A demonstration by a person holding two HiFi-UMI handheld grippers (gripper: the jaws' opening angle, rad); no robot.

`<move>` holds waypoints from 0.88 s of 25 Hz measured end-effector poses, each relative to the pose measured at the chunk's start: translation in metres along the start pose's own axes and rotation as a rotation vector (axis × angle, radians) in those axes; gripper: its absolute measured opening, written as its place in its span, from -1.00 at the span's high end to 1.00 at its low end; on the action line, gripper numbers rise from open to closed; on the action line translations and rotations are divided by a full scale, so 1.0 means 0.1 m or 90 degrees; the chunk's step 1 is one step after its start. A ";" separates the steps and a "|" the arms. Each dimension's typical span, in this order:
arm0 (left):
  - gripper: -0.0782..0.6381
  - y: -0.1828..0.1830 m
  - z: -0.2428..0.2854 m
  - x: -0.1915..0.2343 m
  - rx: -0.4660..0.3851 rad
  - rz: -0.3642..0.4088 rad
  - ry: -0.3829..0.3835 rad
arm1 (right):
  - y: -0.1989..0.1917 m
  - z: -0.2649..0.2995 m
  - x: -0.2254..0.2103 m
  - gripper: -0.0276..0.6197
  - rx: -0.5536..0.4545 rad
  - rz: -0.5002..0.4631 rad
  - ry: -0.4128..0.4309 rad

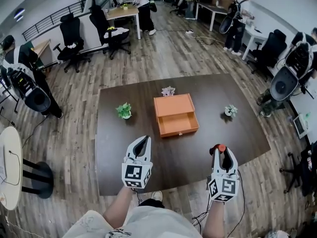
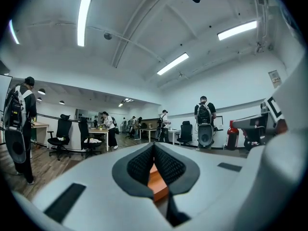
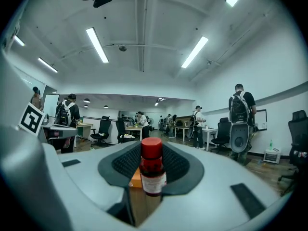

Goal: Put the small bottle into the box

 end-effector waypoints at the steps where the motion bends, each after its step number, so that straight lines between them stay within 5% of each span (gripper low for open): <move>1: 0.78 0.00 0.03 0.04 0.000 -0.002 0.002 | 0.01 0.06 0.02 0.51 0.001 -0.001 0.003; 22: 0.78 0.00 0.48 0.96 0.005 -0.032 0.106 | 0.38 1.54 0.60 0.51 -0.004 -0.040 0.135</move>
Point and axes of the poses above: the fingertips, and each gripper's own axes: z forward along the fingers, x to its left, y out of its top, the point moved 7 cm from there along -z, backward along the fingers, and after that the axes turned 9 degrees about x, right-handed, at the moved point
